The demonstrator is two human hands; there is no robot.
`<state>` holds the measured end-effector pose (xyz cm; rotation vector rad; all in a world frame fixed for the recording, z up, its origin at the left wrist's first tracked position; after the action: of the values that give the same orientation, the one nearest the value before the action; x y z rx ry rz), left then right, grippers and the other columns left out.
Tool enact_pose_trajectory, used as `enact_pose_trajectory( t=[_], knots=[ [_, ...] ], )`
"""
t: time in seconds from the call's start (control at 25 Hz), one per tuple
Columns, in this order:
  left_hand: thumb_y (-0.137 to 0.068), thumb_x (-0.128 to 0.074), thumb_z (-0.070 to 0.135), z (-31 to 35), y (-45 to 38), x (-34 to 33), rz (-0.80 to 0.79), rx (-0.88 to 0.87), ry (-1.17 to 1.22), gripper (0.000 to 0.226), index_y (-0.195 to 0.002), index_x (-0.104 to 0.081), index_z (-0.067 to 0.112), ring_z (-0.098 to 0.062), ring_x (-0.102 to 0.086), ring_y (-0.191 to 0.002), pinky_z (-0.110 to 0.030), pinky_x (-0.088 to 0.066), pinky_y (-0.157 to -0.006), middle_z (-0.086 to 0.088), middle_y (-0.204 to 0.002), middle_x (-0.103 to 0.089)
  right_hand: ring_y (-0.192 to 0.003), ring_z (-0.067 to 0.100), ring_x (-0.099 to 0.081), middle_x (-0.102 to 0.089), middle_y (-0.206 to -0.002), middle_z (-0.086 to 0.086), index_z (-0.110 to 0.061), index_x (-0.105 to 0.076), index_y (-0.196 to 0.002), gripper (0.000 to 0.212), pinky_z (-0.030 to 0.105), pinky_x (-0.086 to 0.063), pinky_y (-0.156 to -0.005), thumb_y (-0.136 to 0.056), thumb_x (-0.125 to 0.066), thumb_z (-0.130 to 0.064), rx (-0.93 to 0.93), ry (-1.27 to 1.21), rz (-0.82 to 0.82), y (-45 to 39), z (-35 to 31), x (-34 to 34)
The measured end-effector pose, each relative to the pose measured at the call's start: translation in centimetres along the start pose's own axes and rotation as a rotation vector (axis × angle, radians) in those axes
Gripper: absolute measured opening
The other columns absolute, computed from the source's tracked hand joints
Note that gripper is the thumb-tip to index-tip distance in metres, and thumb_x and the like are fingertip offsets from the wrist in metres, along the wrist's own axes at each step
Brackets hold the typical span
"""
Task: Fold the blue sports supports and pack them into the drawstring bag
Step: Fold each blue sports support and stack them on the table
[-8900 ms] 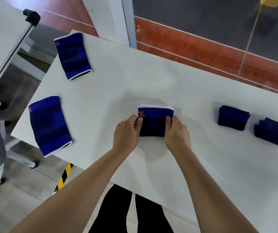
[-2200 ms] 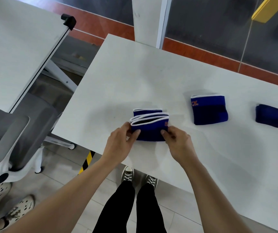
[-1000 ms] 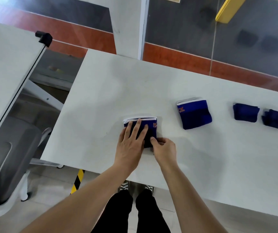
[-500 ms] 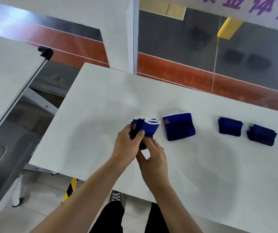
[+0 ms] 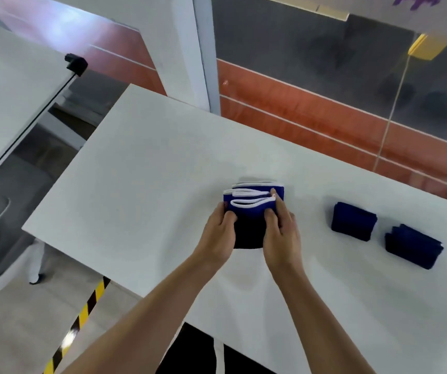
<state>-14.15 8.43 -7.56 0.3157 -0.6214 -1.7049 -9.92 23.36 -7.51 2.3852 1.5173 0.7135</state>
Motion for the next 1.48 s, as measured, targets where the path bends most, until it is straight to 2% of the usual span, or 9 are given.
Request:
enact_pose_trajectory(
  t=[0.12, 0.2, 0.36, 0.56, 1.08, 1.2, 1.32, 1.4, 1.48],
  knots=[
    [-0.094, -0.04, 0.021, -0.5, -2.1, -0.1, 0.08, -0.005, -0.236, 0.029, -0.111, -0.063, 0.022, -0.011, -0.061, -0.1, -0.024, -0.047, -0.081, -0.002, -0.118, -0.06, -0.115, 0.009, -0.057, -0.058, -0.129, -0.007, -0.035, -0.05, -0.145, 0.047, 0.019, -0.047, -0.093, -0.101, -0.052, -0.02, 0.033, 0.06, 0.124, -1.7, -0.1, 2.6],
    [-0.098, -0.045, 0.018, 0.0, -3.1, 0.1, 0.152, -0.059, -0.306, 0.03, -0.123, -0.06, 0.022, -0.014, -0.062, -0.098, -0.022, -0.048, -0.078, 0.002, -0.115, -0.062, -0.11, 0.005, -0.057, -0.056, -0.127, -0.009, -0.034, -0.053, -0.142, 0.043, 0.015, -0.048, -0.09, -0.101, -0.057, -0.022, 0.056, 0.082, 0.189, -3.1, -0.2, 3.3],
    [-0.1, -0.051, 0.018, 0.1, -4.2, 0.4, 0.25, -0.178, -0.487, 0.033, -0.132, -0.059, 0.022, -0.022, -0.056, -0.104, -0.031, -0.05, -0.088, 0.007, -0.112, -0.06, -0.108, 0.004, -0.057, -0.055, -0.126, -0.012, -0.036, -0.053, -0.137, 0.04, 0.034, -0.055, -0.098, -0.1, -0.059, -0.024, 0.077, 0.126, 0.185, -5.2, 0.4, 2.6],
    [-0.102, -0.048, 0.025, -1.0, -4.7, 0.7, 0.31, -0.159, -0.471, 0.037, -0.139, -0.047, 0.026, -0.019, -0.062, -0.099, -0.037, -0.056, -0.085, 0.001, -0.122, -0.058, -0.12, 0.018, -0.05, -0.055, -0.132, -0.001, -0.032, -0.047, -0.139, 0.042, 0.041, -0.047, -0.105, -0.099, -0.058, -0.032, 0.173, 0.399, 0.23, -6.0, 0.6, 1.8],
    [-0.096, -0.059, 0.011, -1.6, -4.1, -7.1, 0.034, -0.296, -0.504, 0.058, -0.149, -0.04, 0.025, -0.022, -0.061, -0.113, -0.044, -0.055, -0.096, -0.003, -0.131, -0.059, -0.098, 0.016, -0.062, -0.064, -0.115, -0.004, -0.027, -0.047, -0.131, 0.039, 0.043, -0.058, -0.085, -0.096, -0.058, -0.041, -0.043, 0.365, 0.248, -4.3, 5.3, 8.8],
    [-0.091, -0.063, 0.009, -0.6, -3.2, -8.2, 0.09, -0.292, -0.59, 0.06, -0.146, -0.043, 0.02, -0.032, -0.054, -0.12, -0.045, -0.046, -0.105, -0.01, -0.135, -0.053, -0.099, 0.015, -0.059, -0.059, -0.118, -0.003, -0.026, -0.05, -0.134, 0.04, 0.038, -0.056, -0.088, -0.099, -0.056, -0.044, -0.033, 0.376, 0.237, -3.3, 5.4, 11.4],
    [-0.082, -0.068, 0.002, 5.1, -0.4, -10.3, 0.24, -0.653, -0.924, 0.061, -0.14, -0.051, 0.015, -0.035, -0.048, -0.124, -0.046, -0.039, -0.105, -0.012, -0.138, -0.052, -0.104, 0.02, -0.056, -0.057, -0.117, -0.001, -0.023, -0.055, -0.135, 0.035, 0.042, -0.05, -0.096, -0.102, -0.051, -0.032, 0.05, 0.477, 0.344, -2.8, 4.2, 15.4],
    [-0.08, -0.066, -0.001, 7.8, 1.1, -14.8, 0.141, -0.905, -0.989, 0.057, -0.134, -0.058, 0.015, -0.033, -0.052, -0.121, -0.043, -0.041, -0.103, -0.008, -0.132, -0.059, -0.108, 0.027, -0.053, -0.059, -0.119, 0.005, -0.019, -0.057, -0.134, 0.036, 0.044, -0.044, -0.1, -0.099, -0.05, -0.018, 0.074, 0.61, 0.438, -2.4, 4.1, 19.5],
    [-0.085, -0.062, 0.0, 8.1, 1.4, -19.9, -0.041, -0.956, -1.028, 0.055, -0.137, -0.056, 0.015, -0.031, -0.05, -0.125, -0.041, -0.039, -0.106, -0.005, -0.134, -0.059, -0.118, 0.031, -0.05, -0.057, -0.129, 0.006, -0.019, -0.055, -0.136, 0.042, 0.043, -0.038, -0.102, -0.095, -0.051, -0.013, 0.064, 0.745, 0.485, -2.4, 4.6, 23.3]
  ],
)
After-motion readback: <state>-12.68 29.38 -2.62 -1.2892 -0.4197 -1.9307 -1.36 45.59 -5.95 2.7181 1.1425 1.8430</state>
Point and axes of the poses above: each hand's wrist, its own y-axis away from the middle knuckle, its own x-axis out of the back of the hand, z = x × y, the point moved 10 cm from there along -y, towards the middle knuckle
